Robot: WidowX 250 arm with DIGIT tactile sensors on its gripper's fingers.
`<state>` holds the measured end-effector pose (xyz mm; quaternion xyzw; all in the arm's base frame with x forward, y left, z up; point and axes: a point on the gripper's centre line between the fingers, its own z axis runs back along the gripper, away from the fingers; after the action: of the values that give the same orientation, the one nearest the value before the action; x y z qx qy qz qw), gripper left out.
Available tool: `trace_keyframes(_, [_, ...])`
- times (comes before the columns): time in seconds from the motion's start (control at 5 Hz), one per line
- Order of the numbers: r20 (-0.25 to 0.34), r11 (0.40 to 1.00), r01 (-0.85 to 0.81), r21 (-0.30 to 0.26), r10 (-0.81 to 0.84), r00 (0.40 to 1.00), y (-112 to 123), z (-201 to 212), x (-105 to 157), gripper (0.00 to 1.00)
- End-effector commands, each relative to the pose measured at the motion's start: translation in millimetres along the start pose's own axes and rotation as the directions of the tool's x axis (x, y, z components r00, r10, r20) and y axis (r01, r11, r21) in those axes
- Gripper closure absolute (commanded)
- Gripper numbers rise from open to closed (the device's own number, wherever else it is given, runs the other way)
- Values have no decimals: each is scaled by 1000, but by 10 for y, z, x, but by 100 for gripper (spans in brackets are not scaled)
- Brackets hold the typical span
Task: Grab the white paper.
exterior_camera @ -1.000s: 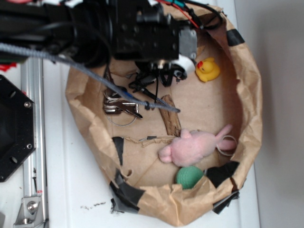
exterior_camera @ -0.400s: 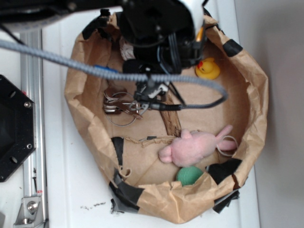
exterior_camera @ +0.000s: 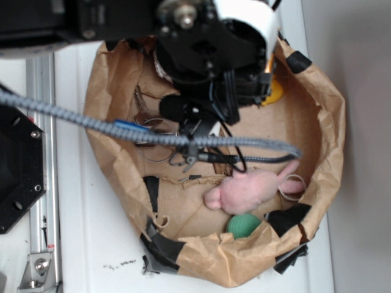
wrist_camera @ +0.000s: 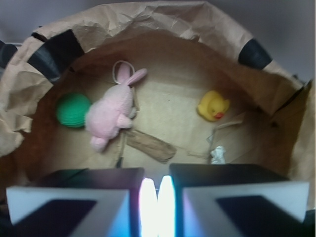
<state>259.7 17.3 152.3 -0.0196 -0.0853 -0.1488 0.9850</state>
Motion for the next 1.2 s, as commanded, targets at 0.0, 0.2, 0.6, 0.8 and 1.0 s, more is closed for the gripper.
trace_keyframes(0.0, [-37,941,327,91,-325,945,181,-312,-92,0])
trace_keyframes(0.2, [-49,909,403,107,-400,915,321,-490,-148,0])
trace_keyframes(0.6, [-105,872,485,65,-477,872,592,-813,-235,0])
trace_keyframes(0.8, [-142,853,519,52,-508,850,734,-964,-311,0])
trace_keyframes(1.0, [-140,864,504,10,-498,856,908,-989,-355,0])
